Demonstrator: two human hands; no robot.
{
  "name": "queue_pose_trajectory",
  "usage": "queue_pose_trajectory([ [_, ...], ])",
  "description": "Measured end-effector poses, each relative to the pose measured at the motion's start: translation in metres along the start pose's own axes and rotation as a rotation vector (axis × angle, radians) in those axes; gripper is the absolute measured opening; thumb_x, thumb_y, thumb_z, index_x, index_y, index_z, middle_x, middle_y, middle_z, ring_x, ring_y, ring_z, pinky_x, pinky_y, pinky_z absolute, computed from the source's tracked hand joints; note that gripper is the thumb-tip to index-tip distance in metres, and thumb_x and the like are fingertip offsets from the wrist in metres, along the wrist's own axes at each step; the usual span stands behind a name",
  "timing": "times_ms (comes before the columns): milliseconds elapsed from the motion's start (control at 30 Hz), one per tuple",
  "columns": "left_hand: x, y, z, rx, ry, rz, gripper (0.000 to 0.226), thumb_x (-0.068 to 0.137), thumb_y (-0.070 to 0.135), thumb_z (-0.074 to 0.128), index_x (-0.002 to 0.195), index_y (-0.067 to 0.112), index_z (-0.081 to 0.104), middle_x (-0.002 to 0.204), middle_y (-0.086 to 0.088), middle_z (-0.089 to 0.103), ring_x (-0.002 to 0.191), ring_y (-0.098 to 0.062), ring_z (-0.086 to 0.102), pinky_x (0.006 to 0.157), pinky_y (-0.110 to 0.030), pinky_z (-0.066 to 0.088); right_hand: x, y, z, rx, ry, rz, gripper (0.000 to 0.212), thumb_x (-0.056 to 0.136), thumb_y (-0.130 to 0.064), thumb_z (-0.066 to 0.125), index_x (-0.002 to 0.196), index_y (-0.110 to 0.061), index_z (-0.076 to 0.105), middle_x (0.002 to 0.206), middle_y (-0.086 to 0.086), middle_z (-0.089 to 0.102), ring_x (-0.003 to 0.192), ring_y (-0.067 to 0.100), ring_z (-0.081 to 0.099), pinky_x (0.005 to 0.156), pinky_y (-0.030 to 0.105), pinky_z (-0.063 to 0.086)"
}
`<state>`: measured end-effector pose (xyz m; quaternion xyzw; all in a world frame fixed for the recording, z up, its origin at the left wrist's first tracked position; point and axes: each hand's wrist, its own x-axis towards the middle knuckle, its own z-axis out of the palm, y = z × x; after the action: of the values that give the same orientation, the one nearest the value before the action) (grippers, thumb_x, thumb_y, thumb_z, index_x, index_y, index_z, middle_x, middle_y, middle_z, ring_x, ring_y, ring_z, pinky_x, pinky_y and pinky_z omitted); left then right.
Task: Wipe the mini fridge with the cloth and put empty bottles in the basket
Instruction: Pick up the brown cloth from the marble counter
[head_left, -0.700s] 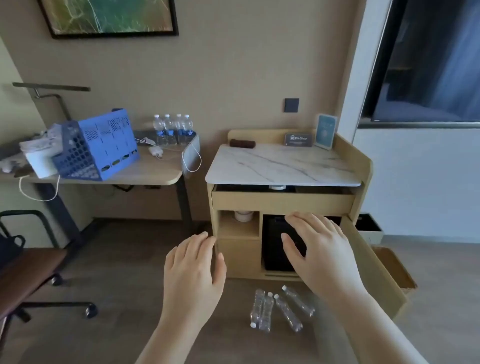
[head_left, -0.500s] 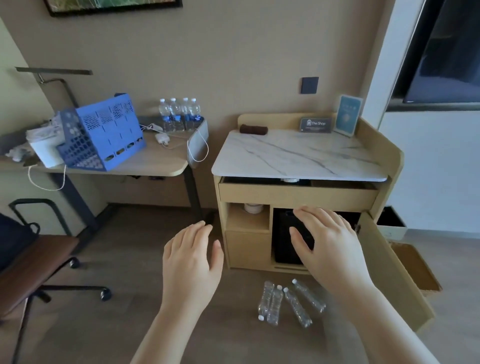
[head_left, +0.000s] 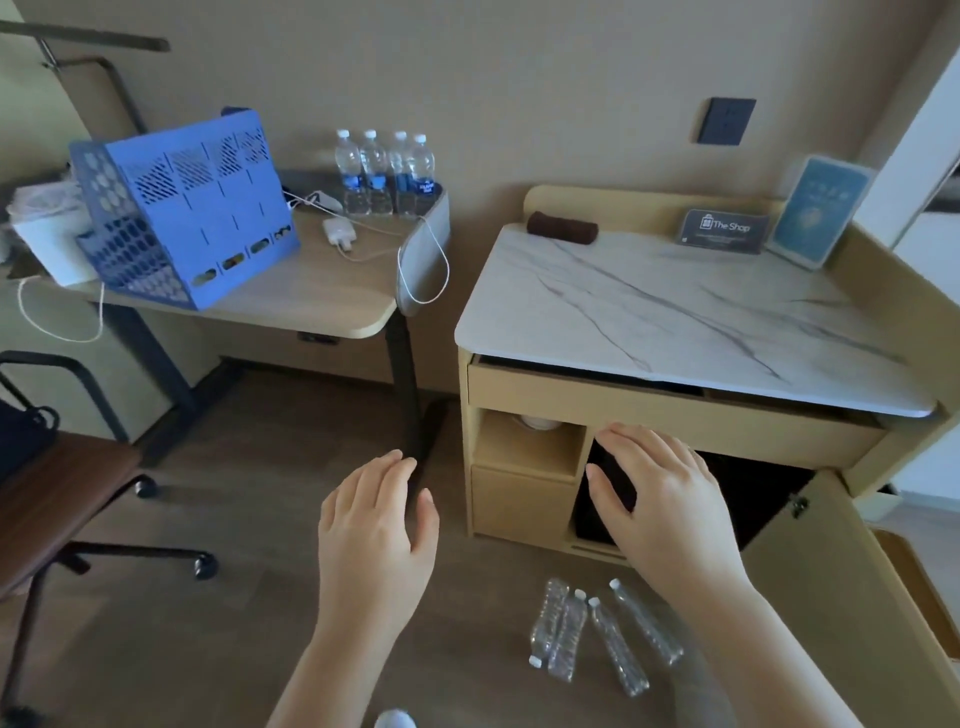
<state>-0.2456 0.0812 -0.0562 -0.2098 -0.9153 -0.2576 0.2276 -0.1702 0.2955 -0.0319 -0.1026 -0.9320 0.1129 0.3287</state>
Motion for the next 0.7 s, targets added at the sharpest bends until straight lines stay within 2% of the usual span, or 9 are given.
queue_pose_trajectory([
  [167, 0.080, -0.070, 0.034, -0.055, -0.044, 0.016, 0.029, 0.079, 0.020, 0.054, 0.102, 0.006, 0.066, 0.106, -0.008, 0.067, 0.099, -0.025, 0.063, 0.085, -0.032, 0.040, 0.071, -0.027, 0.074, -0.028, -0.006, 0.051, 0.039, 0.082, -0.035, 0.043, 0.098, -0.011, 0.068, 0.102, 0.003, 0.069, 0.094, 0.026, 0.063, 0.085, 0.041, 0.047],
  [367, 0.175, -0.136, 0.065, -0.102, -0.057, 0.062, 0.037, 0.084, 0.027, 0.042, 0.102, 0.006, 0.066, 0.106, -0.008, 0.067, 0.099, -0.025, 0.063, 0.083, -0.036, 0.046, 0.155, -0.060, 0.146, -0.025, -0.059, 0.108, 0.038, 0.082, -0.034, 0.045, 0.105, -0.013, 0.067, 0.110, 0.001, 0.067, 0.102, 0.024, 0.061, 0.086, 0.043, 0.049],
  [500, 0.209, -0.148, 0.098, -0.176, -0.095, 0.081, 0.035, 0.083, 0.026, 0.044, 0.102, 0.006, 0.066, 0.106, -0.007, 0.067, 0.099, -0.024, 0.063, 0.085, -0.033, 0.043, 0.181, -0.053, 0.175, -0.061, -0.084, 0.129, 0.037, 0.082, -0.034, 0.046, 0.104, -0.012, 0.067, 0.108, 0.002, 0.067, 0.099, 0.024, 0.062, 0.084, 0.043, 0.050],
  [700, 0.267, -0.144, 0.165, -0.274, -0.181, 0.089, 0.040, 0.084, 0.031, 0.040, 0.103, 0.008, 0.066, 0.108, -0.005, 0.067, 0.099, -0.022, 0.063, 0.085, -0.034, 0.046, 0.228, -0.005, 0.213, -0.110, -0.075, 0.212, 0.027, 0.081, -0.024, 0.063, 0.104, -0.010, 0.068, 0.107, 0.005, 0.068, 0.098, 0.026, 0.063, 0.083, 0.043, 0.050],
])
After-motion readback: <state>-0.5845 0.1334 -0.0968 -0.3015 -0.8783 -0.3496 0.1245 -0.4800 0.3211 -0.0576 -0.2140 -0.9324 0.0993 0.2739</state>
